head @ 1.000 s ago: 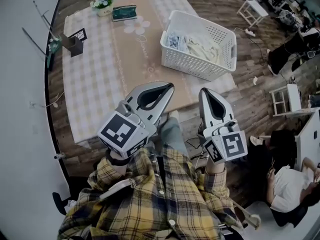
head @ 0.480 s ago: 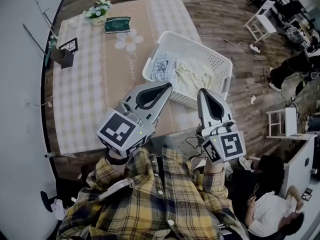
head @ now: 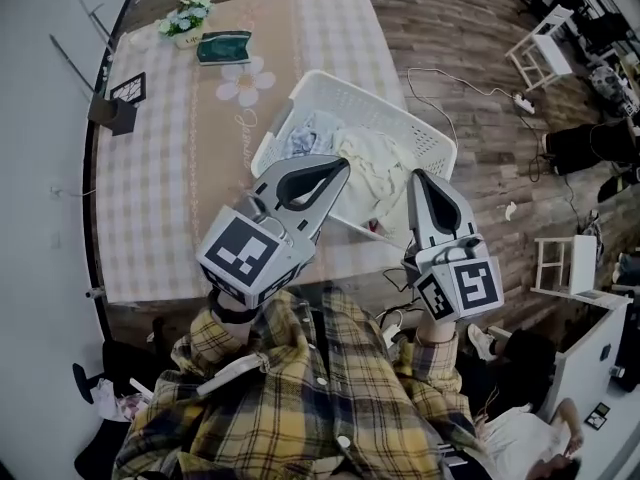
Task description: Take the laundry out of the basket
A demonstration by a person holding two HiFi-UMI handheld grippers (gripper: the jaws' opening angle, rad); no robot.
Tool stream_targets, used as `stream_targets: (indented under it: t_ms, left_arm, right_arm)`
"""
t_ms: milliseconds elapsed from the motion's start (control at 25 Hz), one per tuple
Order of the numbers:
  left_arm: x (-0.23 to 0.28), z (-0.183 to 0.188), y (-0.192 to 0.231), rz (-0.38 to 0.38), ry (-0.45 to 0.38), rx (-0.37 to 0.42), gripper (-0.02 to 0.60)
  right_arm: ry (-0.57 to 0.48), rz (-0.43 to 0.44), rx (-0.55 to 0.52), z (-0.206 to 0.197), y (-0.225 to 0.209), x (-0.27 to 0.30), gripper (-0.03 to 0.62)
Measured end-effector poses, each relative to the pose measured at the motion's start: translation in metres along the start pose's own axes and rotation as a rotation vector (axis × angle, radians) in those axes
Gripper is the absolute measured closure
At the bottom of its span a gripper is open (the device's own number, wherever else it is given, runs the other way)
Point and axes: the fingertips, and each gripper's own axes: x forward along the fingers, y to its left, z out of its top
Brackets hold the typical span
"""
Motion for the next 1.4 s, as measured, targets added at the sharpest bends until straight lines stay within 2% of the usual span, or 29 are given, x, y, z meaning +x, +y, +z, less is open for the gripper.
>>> stream_targets:
  t_ms: [240, 800, 1160, 1200, 1240, 1360, 1400]
  left_arm:
    - [0.023, -0.007, 0.003, -0.020, 0.066, 0.013, 0.571]
    - [0.063, -0.023, 0.014, -0.097, 0.144, 0.068, 0.571]
    - [0.077, -0.043, 0.028, -0.104, 0.223, 0.113, 0.572]
    - [0.080, -0.046, 0.029, -0.105, 0.232, 0.116, 0.571]
    - [0.082, -0.050, 0.029, -0.107, 0.243, 0.119, 0.549]
    - [0.091, -0.062, 0.029, -0.125, 0.280, 0.137, 0.537]
    - [0.093, -0.066, 0.028, -0.134, 0.294, 0.145, 0.515]
  right_arm:
    - [0.018, 0.000, 0.025, -0.004, -0.018, 0.011, 0.583]
    - [0.060, -0.007, 0.028, -0.015, -0.031, 0.030, 0.582]
    - [0.170, 0.056, -0.006, -0.034, -0.036, 0.040, 0.579]
    - [0.185, 0.057, -0.021, -0.037, -0.037, 0.041, 0.562]
    - [0.201, 0.061, -0.035, -0.041, -0.038, 0.042, 0.562]
    - [0.258, 0.088, -0.064, -0.052, -0.038, 0.044, 0.557]
    - [0.279, 0.104, -0.072, -0.055, -0.037, 0.045, 0.537]
